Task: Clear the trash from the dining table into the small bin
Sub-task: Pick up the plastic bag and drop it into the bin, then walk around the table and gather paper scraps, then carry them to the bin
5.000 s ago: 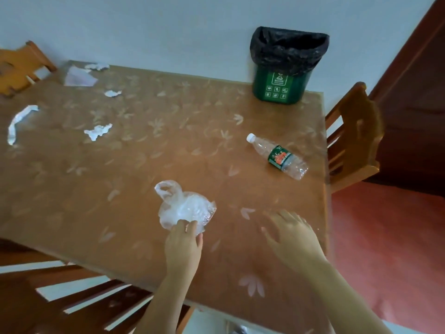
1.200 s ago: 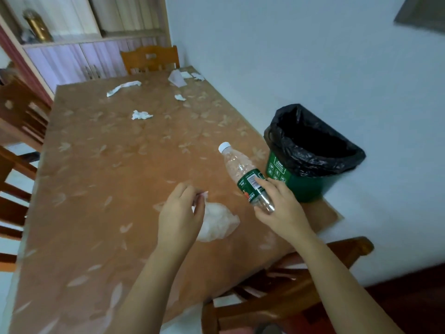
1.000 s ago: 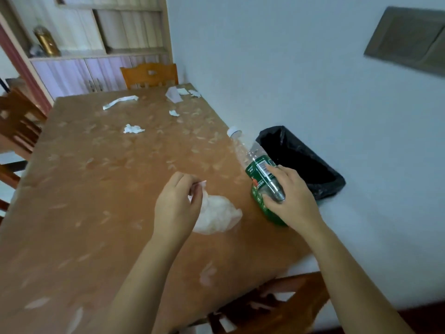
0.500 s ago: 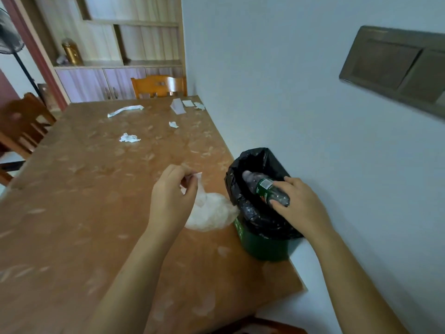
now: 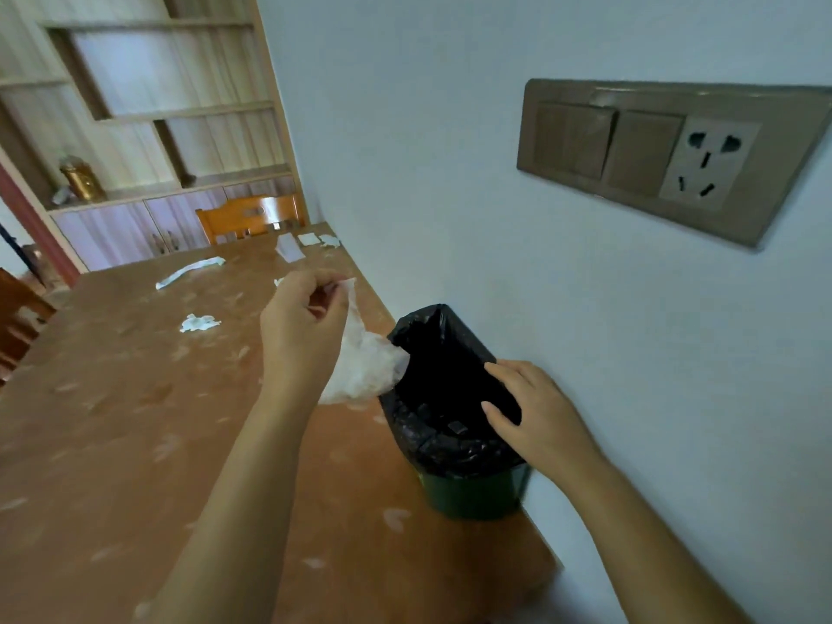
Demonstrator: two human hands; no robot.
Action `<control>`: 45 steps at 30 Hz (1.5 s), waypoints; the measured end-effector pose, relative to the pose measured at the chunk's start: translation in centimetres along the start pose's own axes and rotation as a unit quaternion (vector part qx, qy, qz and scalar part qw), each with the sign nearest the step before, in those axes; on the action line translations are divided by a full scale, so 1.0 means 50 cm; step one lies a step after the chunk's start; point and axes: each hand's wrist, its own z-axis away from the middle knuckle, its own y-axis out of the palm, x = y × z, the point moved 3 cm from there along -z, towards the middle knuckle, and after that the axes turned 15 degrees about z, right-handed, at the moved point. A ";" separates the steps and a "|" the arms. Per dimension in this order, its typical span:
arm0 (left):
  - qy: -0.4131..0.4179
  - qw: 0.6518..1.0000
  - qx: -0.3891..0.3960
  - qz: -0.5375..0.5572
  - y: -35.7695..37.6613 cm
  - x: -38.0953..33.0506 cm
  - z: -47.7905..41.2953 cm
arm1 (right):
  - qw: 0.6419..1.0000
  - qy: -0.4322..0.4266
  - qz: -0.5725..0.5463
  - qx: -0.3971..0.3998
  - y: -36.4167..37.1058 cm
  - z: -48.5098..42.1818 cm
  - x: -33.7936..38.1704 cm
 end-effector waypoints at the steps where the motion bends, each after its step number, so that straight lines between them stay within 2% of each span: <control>1: 0.006 1.000 0.002 0.008 0.011 -0.004 -0.009 | 1.000 -0.001 -0.007 -0.002 -0.002 0.003 -0.001; 6: -0.006 0.999 0.033 0.022 0.078 0.010 -0.029 | 0.999 0.013 -0.038 -0.025 -0.020 0.012 -0.004; 12: -0.007 0.987 0.155 -0.037 0.149 0.066 0.024 | 0.998 0.023 -0.051 -0.029 -0.023 0.022 -0.005; 16: 0.003 0.962 0.257 -0.097 0.162 0.099 0.090 | 1.000 0.015 -0.009 -0.019 -0.016 0.033 -0.001; 19: 0.036 0.949 0.274 -0.154 0.135 0.111 0.142 | 1.000 0.006 0.026 -0.014 -0.008 0.039 0.017; 24: 0.045 0.943 0.215 -0.249 0.040 0.119 0.211 | 0.999 -0.033 0.011 0.001 0.014 0.034 0.091; 28: -0.018 0.936 0.166 -0.309 -0.074 0.134 0.265 | 0.994 -0.103 0.018 0.004 0.049 0.028 0.185; 32: -0.105 0.924 0.107 -0.352 -0.213 0.138 0.328 | 0.983 -0.178 -0.007 0.053 0.109 0.038 0.309; 39: -0.216 0.900 -0.018 -0.377 -0.458 0.132 0.456 | 0.945 -0.301 -0.029 0.124 0.206 0.110 0.550; 45: -0.287 0.861 -0.140 -0.395 -0.726 0.090 0.599 | 0.895 -0.413 -0.058 0.160 0.260 0.236 0.832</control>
